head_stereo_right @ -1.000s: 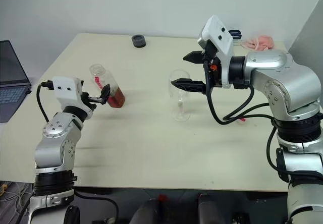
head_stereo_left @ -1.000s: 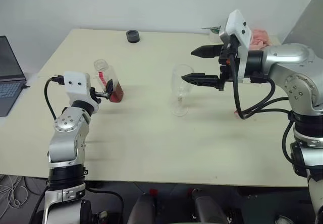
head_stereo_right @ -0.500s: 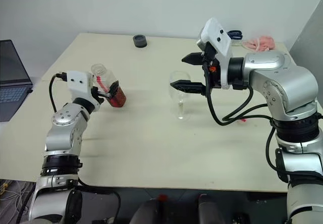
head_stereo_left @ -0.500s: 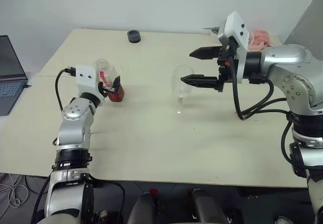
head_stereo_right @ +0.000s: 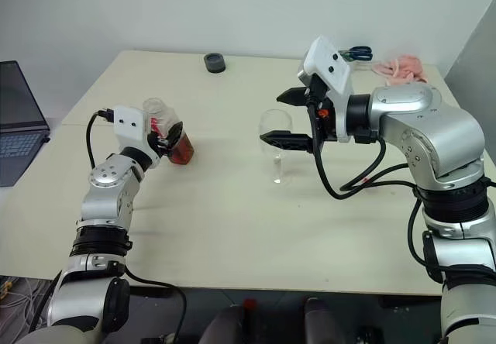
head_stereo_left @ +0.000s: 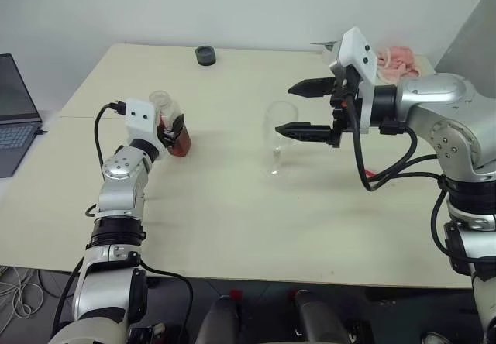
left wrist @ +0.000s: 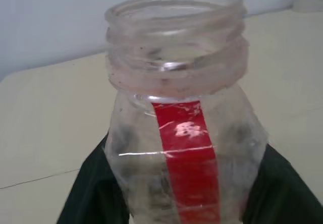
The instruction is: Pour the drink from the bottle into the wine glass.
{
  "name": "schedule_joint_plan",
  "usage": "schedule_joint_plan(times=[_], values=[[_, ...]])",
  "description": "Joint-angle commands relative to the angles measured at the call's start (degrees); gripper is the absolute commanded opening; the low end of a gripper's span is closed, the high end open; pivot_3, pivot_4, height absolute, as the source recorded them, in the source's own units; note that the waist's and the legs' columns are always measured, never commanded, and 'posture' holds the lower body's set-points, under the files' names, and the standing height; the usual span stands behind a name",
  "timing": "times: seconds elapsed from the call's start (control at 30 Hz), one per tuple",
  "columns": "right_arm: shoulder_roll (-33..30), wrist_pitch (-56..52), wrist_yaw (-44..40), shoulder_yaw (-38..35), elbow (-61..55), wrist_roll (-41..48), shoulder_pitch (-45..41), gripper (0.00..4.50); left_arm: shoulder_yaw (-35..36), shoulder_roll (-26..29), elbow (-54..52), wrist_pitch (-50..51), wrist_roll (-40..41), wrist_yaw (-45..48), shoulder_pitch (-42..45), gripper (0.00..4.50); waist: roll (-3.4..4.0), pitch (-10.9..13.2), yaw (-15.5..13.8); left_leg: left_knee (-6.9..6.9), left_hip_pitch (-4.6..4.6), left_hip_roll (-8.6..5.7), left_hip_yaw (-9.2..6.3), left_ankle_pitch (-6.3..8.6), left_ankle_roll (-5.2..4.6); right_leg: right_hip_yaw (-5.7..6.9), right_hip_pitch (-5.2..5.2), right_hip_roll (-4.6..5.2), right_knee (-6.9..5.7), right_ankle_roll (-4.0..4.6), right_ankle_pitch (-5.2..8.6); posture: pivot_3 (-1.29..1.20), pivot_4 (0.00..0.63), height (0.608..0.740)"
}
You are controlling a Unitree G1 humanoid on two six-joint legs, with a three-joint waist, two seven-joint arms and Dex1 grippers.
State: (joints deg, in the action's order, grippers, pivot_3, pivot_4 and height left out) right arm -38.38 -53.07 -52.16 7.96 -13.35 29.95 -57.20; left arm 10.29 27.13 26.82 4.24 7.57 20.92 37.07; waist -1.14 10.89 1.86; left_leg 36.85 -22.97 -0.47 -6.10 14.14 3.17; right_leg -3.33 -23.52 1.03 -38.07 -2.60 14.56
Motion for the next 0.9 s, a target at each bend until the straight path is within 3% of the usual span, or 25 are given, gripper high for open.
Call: schedule_joint_plan(times=[0.03, 0.27, 0.43, 0.6, 0.9], values=[[-0.8, 0.9, 0.3, -0.9, -1.8, -0.6, 0.1, 4.5, 0.4, 1.3, -1.7, -2.2, -0.5, 0.2, 1.4, 1.84, 0.0, 0.0, 0.0, 0.0, 0.0, 0.01, -0.01, 0.0, 0.0, 0.01, 0.0, 0.0, 0.0, 0.0, 0.0, 0.0, 0.15, 0.74], [-3.8, 3.3, 1.6, -3.1, -1.4, -3.5, 6.2, 4.5, -0.1, 3.6, -7.4, 0.5, 0.2, 2.2, 3.2, 1.83, 0.0, 0.0, -0.1, 0.0, -0.06, 0.0, -0.07, 0.0, 0.0, 0.08, 0.0, 0.01, 0.04, 0.0, 0.0, 0.0, 0.15, 0.74], [-6.0, 14.3, 1.2, -13.8, -2.1, -3.2, 22.6, 4.5, -5.6, 4.7, -12.6, 2.7, -3.6, 4.6, 9.2, 1.82, -0.11, 0.0, -1.4, 0.11, -0.27, -0.06, -0.27, 0.0, 0.0, 0.34, 0.04, 0.09, 0.11, -0.01, 0.0, 0.0, 0.15, 0.74], [-2.2, 20.4, 3.8, -17.1, -9.4, -2.7, 34.8, 4.5, -14.3, 4.5, -9.0, -5.5, -13.6, 4.8, 14.3, 1.82, -0.09, 0.0, -1.3, 0.07, -0.18, -0.1, -0.21, -0.01, 0.01, 0.31, 0.06, 0.08, 0.06, -0.01, 0.0, 0.0, 0.15, 0.74], [0.3, 19.0, 9.8, -16.7, -18.3, -2.1, 40.6, 4.5, -21.8, 1.4, 3.0, -20.3, -21.9, 2.6, 20.6, 1.82, -0.08, 0.0, 0.1, 0.1, 0.05, 0.04, -0.07, -0.06, -0.07, 0.05, 0.12, -0.19, -0.07, -0.02, 0.01, 0.0, 0.15, 0.74]])
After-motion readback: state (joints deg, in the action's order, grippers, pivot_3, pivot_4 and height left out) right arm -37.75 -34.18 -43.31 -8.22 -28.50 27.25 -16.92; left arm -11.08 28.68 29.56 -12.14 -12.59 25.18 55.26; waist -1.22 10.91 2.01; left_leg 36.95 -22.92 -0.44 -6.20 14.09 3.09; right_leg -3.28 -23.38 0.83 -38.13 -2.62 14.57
